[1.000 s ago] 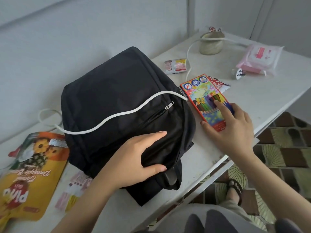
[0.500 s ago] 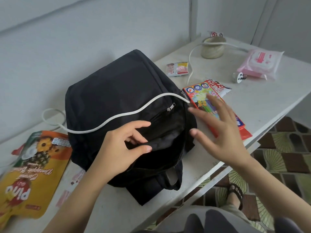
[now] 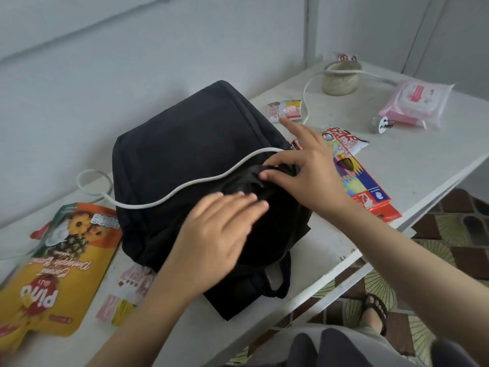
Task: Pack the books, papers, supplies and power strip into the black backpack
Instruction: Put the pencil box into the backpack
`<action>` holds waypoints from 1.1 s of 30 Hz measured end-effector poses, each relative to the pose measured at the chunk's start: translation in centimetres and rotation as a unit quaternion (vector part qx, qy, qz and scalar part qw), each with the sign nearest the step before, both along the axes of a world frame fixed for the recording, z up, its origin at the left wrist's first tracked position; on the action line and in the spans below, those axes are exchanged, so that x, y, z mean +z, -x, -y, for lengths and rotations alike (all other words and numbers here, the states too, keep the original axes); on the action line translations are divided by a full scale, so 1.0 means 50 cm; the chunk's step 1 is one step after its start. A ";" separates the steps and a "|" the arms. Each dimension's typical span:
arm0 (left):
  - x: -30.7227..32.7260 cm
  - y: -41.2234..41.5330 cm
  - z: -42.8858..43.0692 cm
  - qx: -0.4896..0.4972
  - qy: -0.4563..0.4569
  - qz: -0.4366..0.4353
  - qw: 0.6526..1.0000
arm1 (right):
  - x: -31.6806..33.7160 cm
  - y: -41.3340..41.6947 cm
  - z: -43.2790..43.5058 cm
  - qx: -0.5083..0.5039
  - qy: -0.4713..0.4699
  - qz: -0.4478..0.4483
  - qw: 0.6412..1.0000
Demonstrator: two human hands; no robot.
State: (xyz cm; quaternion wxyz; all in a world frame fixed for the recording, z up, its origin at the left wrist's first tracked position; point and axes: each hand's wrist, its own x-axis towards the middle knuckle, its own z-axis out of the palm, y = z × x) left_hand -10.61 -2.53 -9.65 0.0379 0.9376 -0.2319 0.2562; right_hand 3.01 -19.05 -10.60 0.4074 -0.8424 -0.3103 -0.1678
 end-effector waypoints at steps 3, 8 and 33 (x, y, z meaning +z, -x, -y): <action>0.002 -0.036 -0.053 0.081 -0.014 -0.073 0.994 | -0.009 0.007 0.006 -0.018 0.008 -0.012 1.000; 0.000 -0.078 -0.095 0.123 -0.052 -0.111 0.985 | -0.044 0.024 0.050 -0.134 0.055 -0.048 0.988; 0.073 -0.184 -0.149 0.093 0.132 -0.086 0.983 | -0.116 0.058 0.103 -0.243 0.180 -0.105 0.947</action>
